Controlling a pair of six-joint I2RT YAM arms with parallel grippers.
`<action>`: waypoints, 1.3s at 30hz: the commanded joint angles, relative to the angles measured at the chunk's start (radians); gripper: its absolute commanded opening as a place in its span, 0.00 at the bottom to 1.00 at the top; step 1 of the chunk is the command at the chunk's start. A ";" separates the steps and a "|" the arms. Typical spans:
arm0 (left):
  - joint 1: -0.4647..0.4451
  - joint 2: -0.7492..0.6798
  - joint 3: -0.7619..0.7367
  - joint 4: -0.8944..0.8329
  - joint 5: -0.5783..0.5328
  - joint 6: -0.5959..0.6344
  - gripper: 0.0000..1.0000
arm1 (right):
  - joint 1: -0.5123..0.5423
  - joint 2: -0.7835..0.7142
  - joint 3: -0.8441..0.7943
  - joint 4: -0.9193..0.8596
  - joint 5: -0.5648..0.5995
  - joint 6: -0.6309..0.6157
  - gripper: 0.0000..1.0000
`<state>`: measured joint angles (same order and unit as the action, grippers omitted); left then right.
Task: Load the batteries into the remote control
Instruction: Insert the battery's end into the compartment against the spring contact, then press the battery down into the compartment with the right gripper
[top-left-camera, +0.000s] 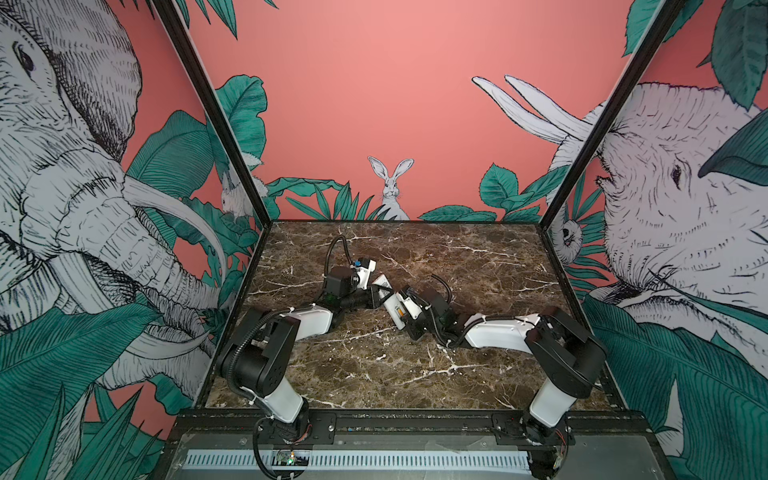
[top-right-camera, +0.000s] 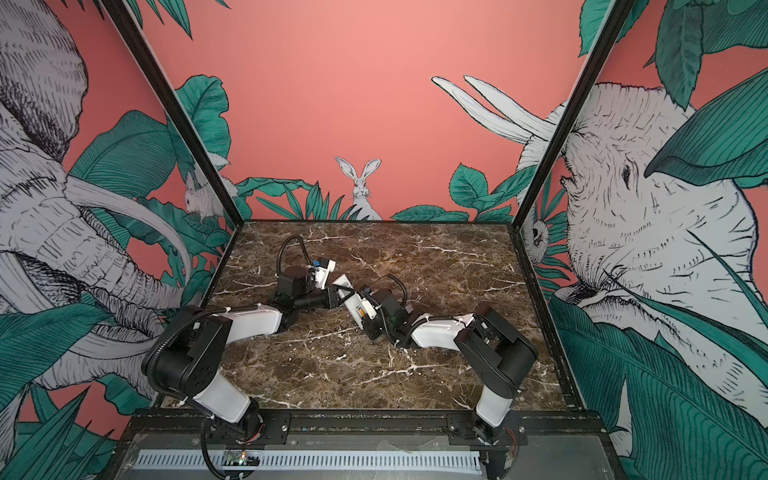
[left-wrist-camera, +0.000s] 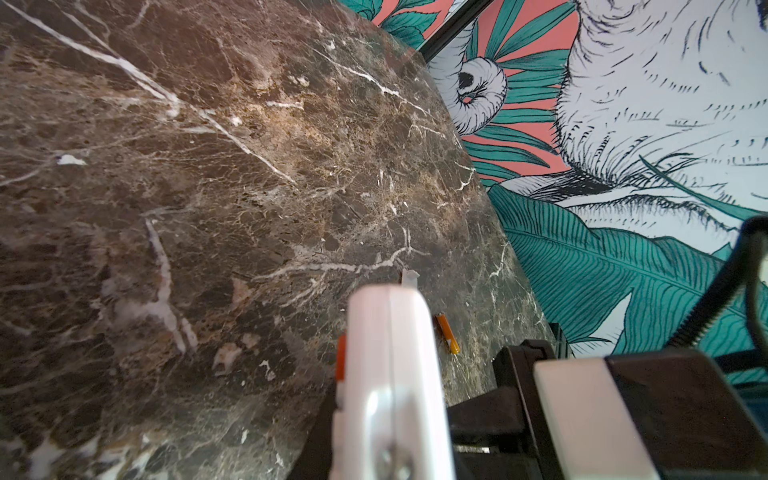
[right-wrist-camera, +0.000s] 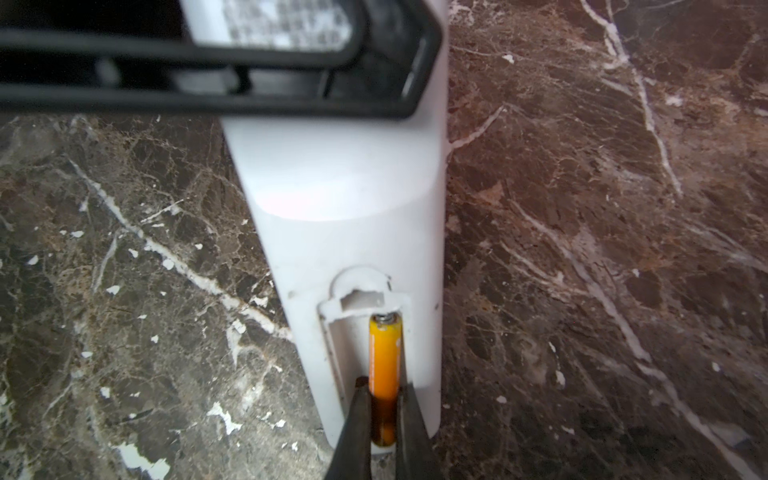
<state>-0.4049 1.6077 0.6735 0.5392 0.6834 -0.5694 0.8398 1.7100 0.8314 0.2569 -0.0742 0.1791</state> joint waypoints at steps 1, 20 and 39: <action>-0.012 -0.058 0.031 -0.008 0.146 -0.064 0.15 | -0.005 -0.021 0.004 0.042 0.052 -0.008 0.08; 0.008 -0.148 0.079 -0.072 0.268 -0.138 0.15 | -0.005 -0.024 0.026 0.031 0.031 -0.055 0.10; 0.037 -0.126 0.096 0.020 0.307 -0.250 0.15 | -0.004 -0.165 0.042 -0.143 0.026 -0.052 0.17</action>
<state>-0.3496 1.5230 0.7311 0.4847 0.8165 -0.7334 0.8417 1.5490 0.8589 0.1490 -0.0803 0.1272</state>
